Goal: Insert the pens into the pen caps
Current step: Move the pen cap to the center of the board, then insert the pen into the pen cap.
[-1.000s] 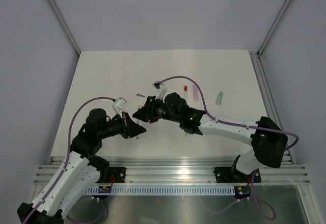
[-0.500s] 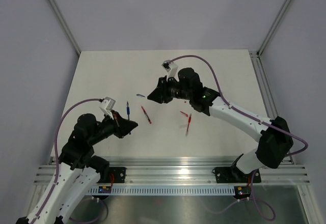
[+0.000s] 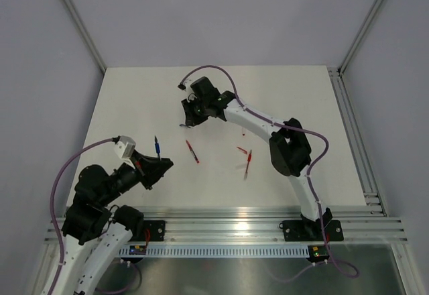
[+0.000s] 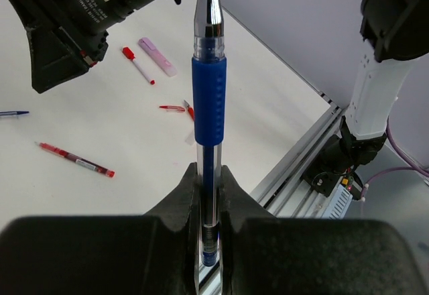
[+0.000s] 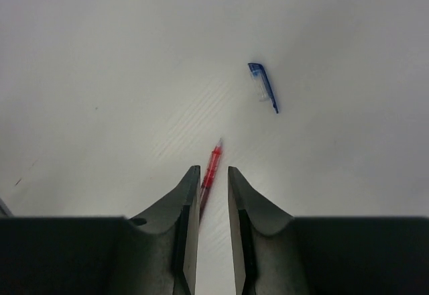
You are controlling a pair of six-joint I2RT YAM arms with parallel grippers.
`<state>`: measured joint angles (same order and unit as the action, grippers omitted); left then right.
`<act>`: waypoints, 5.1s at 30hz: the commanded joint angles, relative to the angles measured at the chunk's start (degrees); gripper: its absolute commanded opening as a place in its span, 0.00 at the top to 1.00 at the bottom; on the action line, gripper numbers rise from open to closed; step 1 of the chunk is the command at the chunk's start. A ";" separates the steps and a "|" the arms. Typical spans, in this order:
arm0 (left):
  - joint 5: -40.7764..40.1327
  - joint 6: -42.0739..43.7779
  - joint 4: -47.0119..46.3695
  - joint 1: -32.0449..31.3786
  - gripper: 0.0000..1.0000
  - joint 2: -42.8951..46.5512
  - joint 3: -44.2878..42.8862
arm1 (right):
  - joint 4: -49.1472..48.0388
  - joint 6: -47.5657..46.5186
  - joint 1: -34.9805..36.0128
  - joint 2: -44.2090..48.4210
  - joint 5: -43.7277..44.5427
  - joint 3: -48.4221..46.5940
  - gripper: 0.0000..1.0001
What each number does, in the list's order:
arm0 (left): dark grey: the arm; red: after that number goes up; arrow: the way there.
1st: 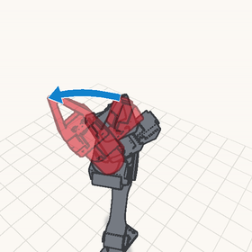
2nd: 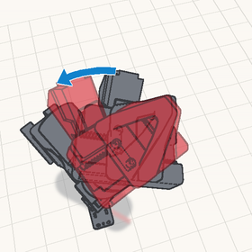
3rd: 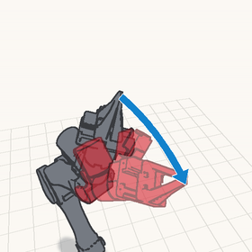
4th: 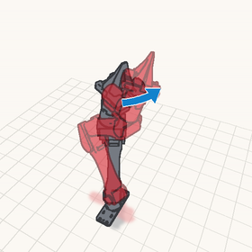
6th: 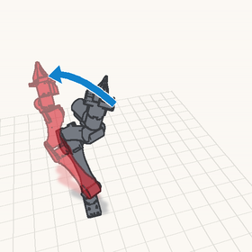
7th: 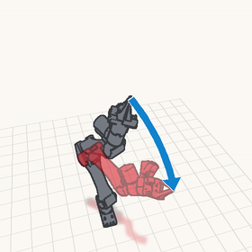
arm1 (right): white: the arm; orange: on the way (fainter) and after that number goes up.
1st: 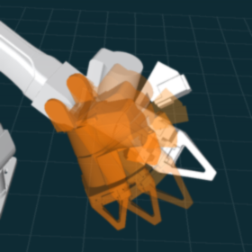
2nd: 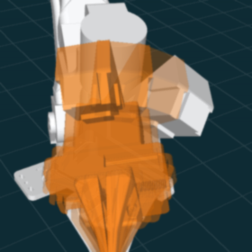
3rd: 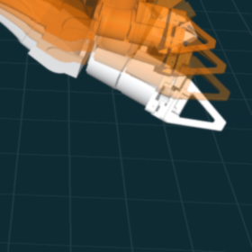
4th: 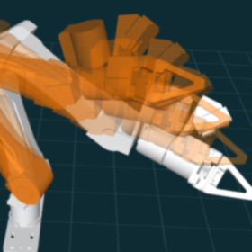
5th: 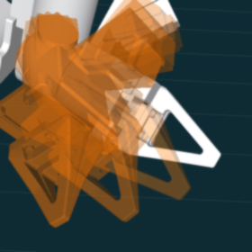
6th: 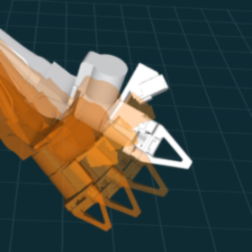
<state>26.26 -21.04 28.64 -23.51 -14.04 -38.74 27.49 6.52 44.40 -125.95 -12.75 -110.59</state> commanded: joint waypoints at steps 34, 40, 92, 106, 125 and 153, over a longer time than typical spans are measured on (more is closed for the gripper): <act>-8.33 1.97 -2.89 -10.68 1.00 7.45 -1.34 | 12.77 17.29 1.30 -31.99 10.38 -41.11 0.46; -9.30 2.32 -2.10 -11.91 1.00 9.29 -1.43 | 14.17 18.08 2.18 -31.37 11.87 -39.18 0.48; -9.57 0.21 -0.95 -14.55 0.99 5.96 0.33 | -1.46 22.12 2.44 3.94 24.09 26.71 0.79; -0.34 -13.15 -11.15 -14.55 1.00 -1.42 8.76 | -16.57 38.47 13.08 18.36 26.46 53.54 0.64; 2.03 -12.36 -12.03 -14.55 1.00 -7.23 10.87 | -23.97 29.08 14.04 49.55 26.21 64.96 0.45; 11.01 -15.44 -19.33 -14.55 0.95 -6.61 14.04 | -48.85 25.47 23.54 52.83 12.23 57.32 0.65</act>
<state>35.44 -36.05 12.75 -37.85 -21.08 -24.82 -20.32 31.64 67.40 -71.88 0.30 -49.82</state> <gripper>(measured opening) 0.091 0.402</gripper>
